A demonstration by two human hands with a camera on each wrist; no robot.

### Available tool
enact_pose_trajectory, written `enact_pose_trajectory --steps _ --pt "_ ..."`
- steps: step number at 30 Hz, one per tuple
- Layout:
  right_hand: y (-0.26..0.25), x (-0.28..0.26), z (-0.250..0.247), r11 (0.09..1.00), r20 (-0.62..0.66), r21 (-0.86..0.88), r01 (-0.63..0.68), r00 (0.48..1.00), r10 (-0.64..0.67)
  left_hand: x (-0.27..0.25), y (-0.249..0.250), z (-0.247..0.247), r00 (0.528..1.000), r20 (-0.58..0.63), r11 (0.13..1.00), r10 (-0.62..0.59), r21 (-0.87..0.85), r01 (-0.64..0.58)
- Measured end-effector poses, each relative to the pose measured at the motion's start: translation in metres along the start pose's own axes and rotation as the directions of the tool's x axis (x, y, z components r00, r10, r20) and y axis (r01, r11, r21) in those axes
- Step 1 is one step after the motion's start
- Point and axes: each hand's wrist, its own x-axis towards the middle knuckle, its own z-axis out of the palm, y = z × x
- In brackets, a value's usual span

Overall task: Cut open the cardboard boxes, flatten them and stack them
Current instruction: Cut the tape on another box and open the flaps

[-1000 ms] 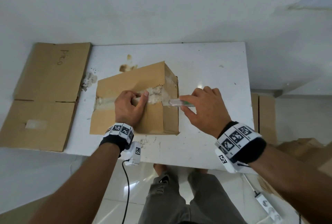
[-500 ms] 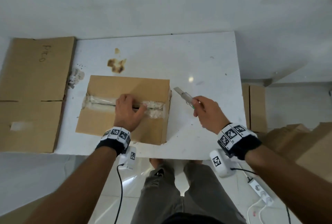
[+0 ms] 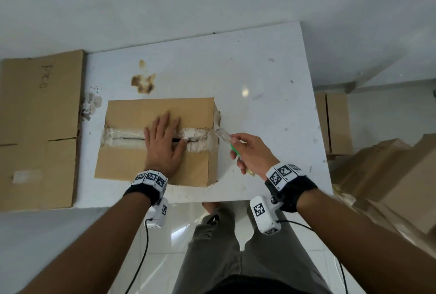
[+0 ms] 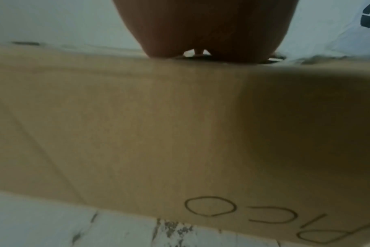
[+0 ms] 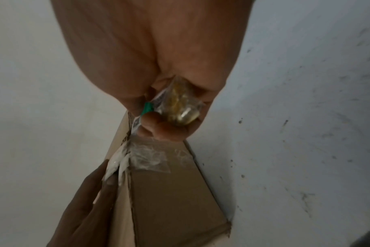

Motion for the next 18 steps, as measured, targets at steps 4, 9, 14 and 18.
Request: enact_pose_trajectory --steps 4,9,14,18 --pt "-0.007 0.007 -0.009 0.994 0.044 -0.112 -0.006 0.999 0.011 0.002 0.001 0.009 0.999 -0.027 1.000 -0.028 -0.001 0.028" --pt "-0.005 -0.007 -0.028 0.898 0.223 -0.439 0.012 0.970 0.097 0.002 -0.002 0.013 0.998 -0.053 0.999 -0.032 -0.008 0.032" --pt "-0.017 0.002 -0.025 0.922 -0.007 -0.384 0.049 0.998 -0.056 0.003 -0.004 0.013 0.996 -0.084 0.999 -0.032 -0.012 0.031" --pt "-0.018 0.010 -0.007 0.938 -0.040 -0.341 0.064 0.996 -0.083 0.004 -0.004 0.016 0.994 -0.099 0.999 -0.035 -0.018 0.033"
